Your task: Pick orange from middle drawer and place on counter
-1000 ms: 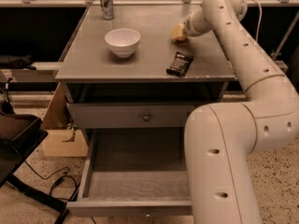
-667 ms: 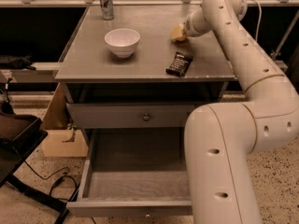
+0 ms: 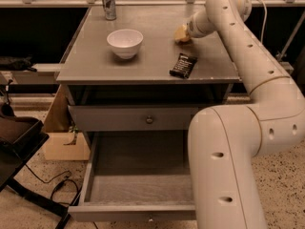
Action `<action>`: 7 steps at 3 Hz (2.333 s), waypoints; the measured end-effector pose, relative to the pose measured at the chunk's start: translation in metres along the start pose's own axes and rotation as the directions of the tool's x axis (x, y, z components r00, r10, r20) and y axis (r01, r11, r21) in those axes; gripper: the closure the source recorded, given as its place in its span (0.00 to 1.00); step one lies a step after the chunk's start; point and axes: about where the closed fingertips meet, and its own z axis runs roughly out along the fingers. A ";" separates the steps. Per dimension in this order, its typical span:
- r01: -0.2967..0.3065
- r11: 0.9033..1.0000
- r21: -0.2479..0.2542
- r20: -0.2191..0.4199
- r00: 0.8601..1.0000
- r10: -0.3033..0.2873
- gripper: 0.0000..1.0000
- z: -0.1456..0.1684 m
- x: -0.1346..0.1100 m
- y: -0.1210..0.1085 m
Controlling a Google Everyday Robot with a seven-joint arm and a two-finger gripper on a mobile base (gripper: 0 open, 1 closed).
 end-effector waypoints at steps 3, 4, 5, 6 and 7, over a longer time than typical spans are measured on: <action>0.000 1.000 0.000 0.000 1.000 0.000 0.00 0.000 0.000 0.000; -0.002 1.000 -0.017 0.059 0.998 0.003 0.00 -0.011 -0.012 -0.003; 0.023 0.999 -0.036 0.140 0.990 -0.018 0.00 -0.042 -0.029 -0.003; 0.085 0.996 0.012 0.242 0.966 -0.085 0.00 -0.118 -0.051 -0.005; 0.119 0.991 0.061 0.305 0.943 -0.132 0.00 -0.176 -0.056 0.004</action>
Offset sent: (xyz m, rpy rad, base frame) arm 0.0000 0.0000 0.0000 0.0000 0.0000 0.0000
